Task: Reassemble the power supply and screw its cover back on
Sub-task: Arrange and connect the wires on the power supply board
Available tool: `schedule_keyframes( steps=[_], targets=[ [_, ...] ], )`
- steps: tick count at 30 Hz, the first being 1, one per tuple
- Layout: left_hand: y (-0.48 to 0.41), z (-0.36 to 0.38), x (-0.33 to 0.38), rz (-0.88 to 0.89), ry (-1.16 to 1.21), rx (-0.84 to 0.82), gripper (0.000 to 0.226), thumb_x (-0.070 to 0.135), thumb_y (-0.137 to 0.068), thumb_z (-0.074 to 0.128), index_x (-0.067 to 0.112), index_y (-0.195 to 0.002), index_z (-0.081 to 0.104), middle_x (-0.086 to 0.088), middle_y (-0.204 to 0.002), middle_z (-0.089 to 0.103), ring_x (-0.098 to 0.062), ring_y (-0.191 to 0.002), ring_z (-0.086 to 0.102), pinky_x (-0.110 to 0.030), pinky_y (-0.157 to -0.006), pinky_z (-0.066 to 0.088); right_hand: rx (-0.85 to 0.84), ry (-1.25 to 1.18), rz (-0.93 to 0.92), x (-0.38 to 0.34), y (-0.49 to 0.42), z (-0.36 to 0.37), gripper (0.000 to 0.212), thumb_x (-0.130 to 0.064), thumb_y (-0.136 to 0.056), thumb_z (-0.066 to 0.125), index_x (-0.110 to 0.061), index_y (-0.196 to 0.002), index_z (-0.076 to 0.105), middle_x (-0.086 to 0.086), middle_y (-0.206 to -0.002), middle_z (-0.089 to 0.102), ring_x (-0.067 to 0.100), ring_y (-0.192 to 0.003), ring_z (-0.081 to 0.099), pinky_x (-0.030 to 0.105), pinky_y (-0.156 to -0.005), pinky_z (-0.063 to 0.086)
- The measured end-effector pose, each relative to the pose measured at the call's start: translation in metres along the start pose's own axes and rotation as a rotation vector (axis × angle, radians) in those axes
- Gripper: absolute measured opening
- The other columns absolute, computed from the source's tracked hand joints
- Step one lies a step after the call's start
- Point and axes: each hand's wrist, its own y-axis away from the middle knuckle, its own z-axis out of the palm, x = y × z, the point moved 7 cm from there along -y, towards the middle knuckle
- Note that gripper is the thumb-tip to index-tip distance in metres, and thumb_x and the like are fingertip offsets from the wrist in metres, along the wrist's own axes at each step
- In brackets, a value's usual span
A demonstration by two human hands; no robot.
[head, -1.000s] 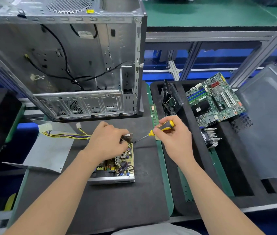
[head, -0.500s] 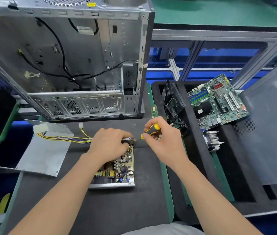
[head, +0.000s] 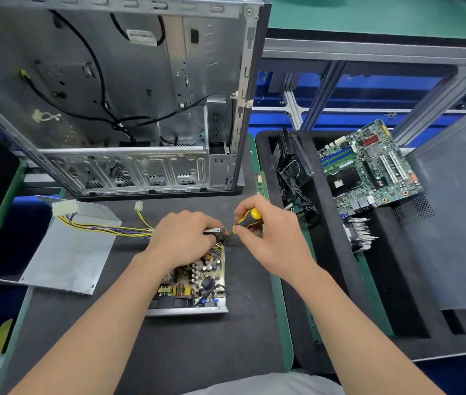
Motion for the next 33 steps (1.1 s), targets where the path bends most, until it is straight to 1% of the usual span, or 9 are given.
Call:
schedule_keyframes(
  steps=[4, 6, 10, 13, 16, 21, 24, 27, 33],
  targets=[
    [0.001, -0.002, 0.001, -0.007, -0.002, -0.001, 0.034, 0.035, -0.089, 0.054, 0.061, -0.109, 0.066, 0.014, -0.069, 0.063, -0.015, -0.068, 0.054, -0.024, -0.052, 0.030, -0.016, 0.009, -0.007, -0.001, 0.002, 0.003, 0.027, -0.012, -0.090, 0.074, -0.028, -0.105, 0.059, -0.014, -0.090, 0.068, 0.011, -0.085, 0.066, 0.013, -0.073, 0.049],
    [0.001, -0.002, 0.002, -0.009, -0.003, -0.007, 0.032, 0.035, -0.089, 0.053, 0.061, -0.104, 0.065, 0.014, -0.067, 0.060, -0.016, -0.069, 0.054, -0.026, -0.052, 0.029, -0.024, 0.016, -0.006, -0.001, 0.002, 0.005, 0.027, -0.012, -0.090, 0.074, -0.029, -0.105, 0.059, -0.014, -0.090, 0.067, 0.010, -0.085, 0.065, 0.014, -0.073, 0.049],
    [0.003, -0.003, 0.002, -0.017, -0.005, -0.011, 0.030, 0.035, -0.090, 0.054, 0.062, -0.100, 0.064, 0.011, -0.080, 0.068, -0.020, -0.075, 0.057, -0.032, -0.056, 0.033, -0.045, 0.031, 0.001, -0.001, 0.003, 0.007, 0.027, -0.015, -0.091, 0.073, -0.031, -0.105, 0.057, -0.012, -0.091, 0.067, 0.010, -0.086, 0.065, 0.027, -0.077, 0.052],
    [0.003, -0.003, 0.002, -0.015, -0.002, -0.006, 0.029, 0.035, -0.089, 0.055, 0.063, -0.083, 0.056, 0.010, -0.076, 0.064, -0.021, -0.074, 0.056, -0.028, -0.053, 0.031, -0.064, 0.053, -0.003, -0.002, 0.002, 0.009, 0.028, -0.016, -0.092, 0.072, -0.034, -0.106, 0.055, -0.012, -0.093, 0.065, 0.010, -0.088, 0.065, 0.035, -0.079, 0.055],
    [0.003, -0.004, 0.002, -0.017, -0.002, -0.003, 0.038, 0.035, -0.089, 0.055, 0.067, -0.070, 0.049, 0.012, -0.068, 0.059, -0.018, -0.070, 0.055, -0.026, -0.051, 0.029, -0.080, 0.083, -0.024, -0.005, 0.001, 0.009, 0.030, -0.016, -0.092, 0.071, -0.035, -0.108, 0.054, -0.013, -0.095, 0.064, 0.010, -0.089, 0.064, 0.040, -0.079, 0.055],
    [0.003, -0.003, 0.002, -0.018, -0.003, -0.002, 0.029, 0.036, -0.090, 0.055, 0.063, -0.080, 0.055, 0.014, -0.066, 0.060, -0.016, -0.069, 0.058, -0.027, -0.051, 0.032, -0.086, 0.075, -0.016, -0.003, -0.001, 0.009, 0.030, -0.016, -0.093, 0.071, -0.036, -0.107, 0.053, -0.014, -0.096, 0.064, 0.009, -0.088, 0.064, 0.042, -0.079, 0.056],
    [0.003, -0.003, 0.002, -0.011, -0.009, -0.002, 0.028, 0.036, -0.090, 0.054, 0.061, -0.078, 0.057, 0.013, -0.067, 0.062, -0.013, -0.068, 0.058, -0.027, -0.051, 0.031, -0.086, 0.072, -0.017, -0.003, -0.001, 0.010, 0.031, -0.016, -0.093, 0.071, -0.036, -0.108, 0.053, -0.014, -0.096, 0.064, 0.009, -0.089, 0.064, 0.041, -0.079, 0.056],
    [0.003, -0.004, 0.002, -0.006, -0.014, 0.006, 0.022, 0.036, -0.090, 0.054, 0.057, -0.090, 0.062, 0.011, -0.069, 0.063, -0.016, -0.070, 0.058, -0.027, -0.051, 0.030, -0.090, 0.070, -0.021, -0.003, -0.002, 0.010, 0.031, -0.016, -0.093, 0.071, -0.035, -0.109, 0.053, -0.012, -0.096, 0.064, 0.009, -0.089, 0.064, 0.041, -0.079, 0.056],
    [0.002, -0.003, 0.001, -0.011, -0.014, -0.002, 0.031, 0.036, -0.091, 0.054, 0.061, -0.072, 0.051, 0.013, -0.066, 0.059, -0.013, -0.066, 0.055, -0.027, -0.051, 0.030, -0.097, 0.076, -0.018, -0.003, -0.003, 0.010, 0.033, -0.015, -0.093, 0.072, -0.036, -0.110, 0.053, -0.015, -0.097, 0.064, 0.008, -0.089, 0.064, 0.039, -0.078, 0.056]
  ],
)
